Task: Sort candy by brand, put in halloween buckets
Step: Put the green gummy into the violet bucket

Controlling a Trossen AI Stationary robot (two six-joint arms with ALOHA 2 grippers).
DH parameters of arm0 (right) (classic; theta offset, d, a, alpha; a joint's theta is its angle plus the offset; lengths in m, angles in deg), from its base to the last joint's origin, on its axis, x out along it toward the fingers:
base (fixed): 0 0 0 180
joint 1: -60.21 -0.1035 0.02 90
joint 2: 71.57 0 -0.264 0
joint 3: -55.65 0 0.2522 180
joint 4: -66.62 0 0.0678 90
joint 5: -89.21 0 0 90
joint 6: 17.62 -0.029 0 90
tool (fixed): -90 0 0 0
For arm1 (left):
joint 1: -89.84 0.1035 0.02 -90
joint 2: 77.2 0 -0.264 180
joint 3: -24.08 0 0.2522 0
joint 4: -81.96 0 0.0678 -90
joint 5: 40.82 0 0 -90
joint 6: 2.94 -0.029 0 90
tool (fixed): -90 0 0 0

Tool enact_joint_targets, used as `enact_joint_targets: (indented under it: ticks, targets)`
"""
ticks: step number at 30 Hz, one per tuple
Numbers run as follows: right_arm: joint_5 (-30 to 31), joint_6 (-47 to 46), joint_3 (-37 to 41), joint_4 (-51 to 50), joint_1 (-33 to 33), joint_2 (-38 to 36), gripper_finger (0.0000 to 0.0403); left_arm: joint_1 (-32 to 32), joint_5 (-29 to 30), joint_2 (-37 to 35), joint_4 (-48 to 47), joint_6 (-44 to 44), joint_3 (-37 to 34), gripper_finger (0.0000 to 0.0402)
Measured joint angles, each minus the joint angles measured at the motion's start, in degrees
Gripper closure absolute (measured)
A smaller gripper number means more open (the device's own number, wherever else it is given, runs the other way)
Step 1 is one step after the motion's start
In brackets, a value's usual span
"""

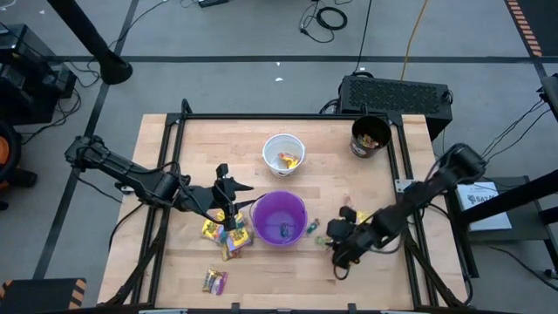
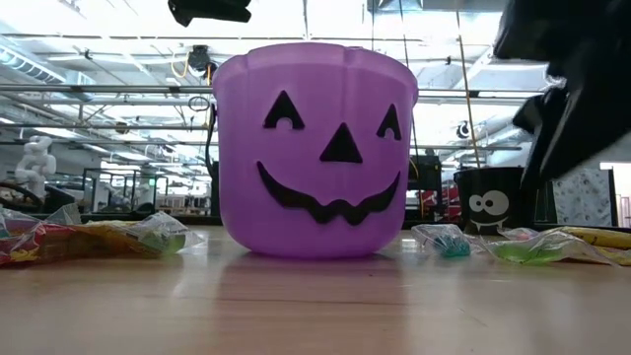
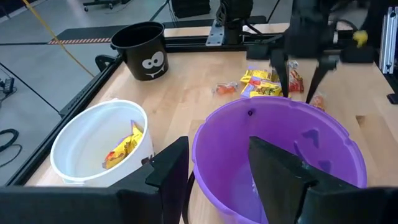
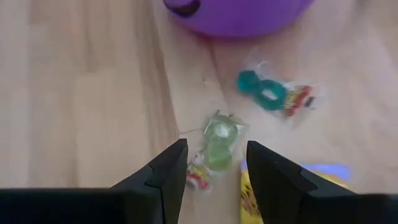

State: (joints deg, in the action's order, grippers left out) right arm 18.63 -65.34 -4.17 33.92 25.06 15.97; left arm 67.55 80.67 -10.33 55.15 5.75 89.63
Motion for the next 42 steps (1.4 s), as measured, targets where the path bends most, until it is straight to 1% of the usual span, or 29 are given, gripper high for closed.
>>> enact_joint_targets:
  ticks: [5, 11, 14, 17, 23, 25, 28, 32, 35, 36, 38, 42]
  targets:
    - [0.2, -0.6, 0.0, 2.4, 0.1, 6.3, 0.0245, 0.0, 0.0, 0.0, 0.1, 0.0, 0.0, 0.0229]
    - [-1.0, -3.5, 0.0, 2.5, 0.3, 9.1, 0.025, 0.0, 0.0, 0.0, 0.1, 0.0, 0.0, 0.0229]
    - [-1.3, -3.9, 0.0, 2.5, 0.3, 9.2, 0.027, 0.0, 0.0, 0.0, 0.1, -0.2, 0.0, 0.0229]
    - [-1.5, -3.9, 0.0, 2.6, 0.3, 8.8, 0.0299, 0.0, 0.0, 0.0, 0.0, -0.5, 0.0, 0.0229]
    - [-1.6, -1.1, 0.0, 5.2, 0.3, 8.3, 0.0352, 0.0, 0.0, 0.0, 0.0, -0.4, 0.0, 0.0229]
    - [-1.7, -0.2, 0.0, 5.3, 0.3, 7.3, 0.0362, 0.0, 0.1, 0.0, 0.0, -0.4, 0.0, 0.0229]
    - [-2.8, 0.6, 0.0, 5.5, 0.3, 3.8, 0.037, 0.0, 0.1, 0.0, 0.0, -0.4, 0.0, 0.0229]
    - [-6.0, 3.5, 0.0, 6.6, -0.1, -3.2, 0.0372, 0.0, 0.1, 0.0, 0.0, -0.4, 0.0, 0.0229]
    - [-7.5, 9.2, 0.0, 9.3, -1.1, -9.8, 0.037, 0.0, 0.1, 0.0, 0.0, -0.4, 0.0, 0.0229]
    - [-6.9, 11.9, 0.0, 10.3, -1.3, -12.0, 0.037, 0.0, 0.1, 0.0, 0.0, -0.4, 0.0, 0.0229]
    - [-2.0, 18.2, 0.0, 12.6, -1.5, -16.4, 0.037, 0.0, 0.0, 0.0, 0.0, -0.4, 0.0, 0.0229]
    - [13.9, 34.8, -0.1, 22.0, -1.2, -22.2, 0.0369, 0.0, 0.1, 0.0, 0.0, 0.0, 0.0, 0.0229]
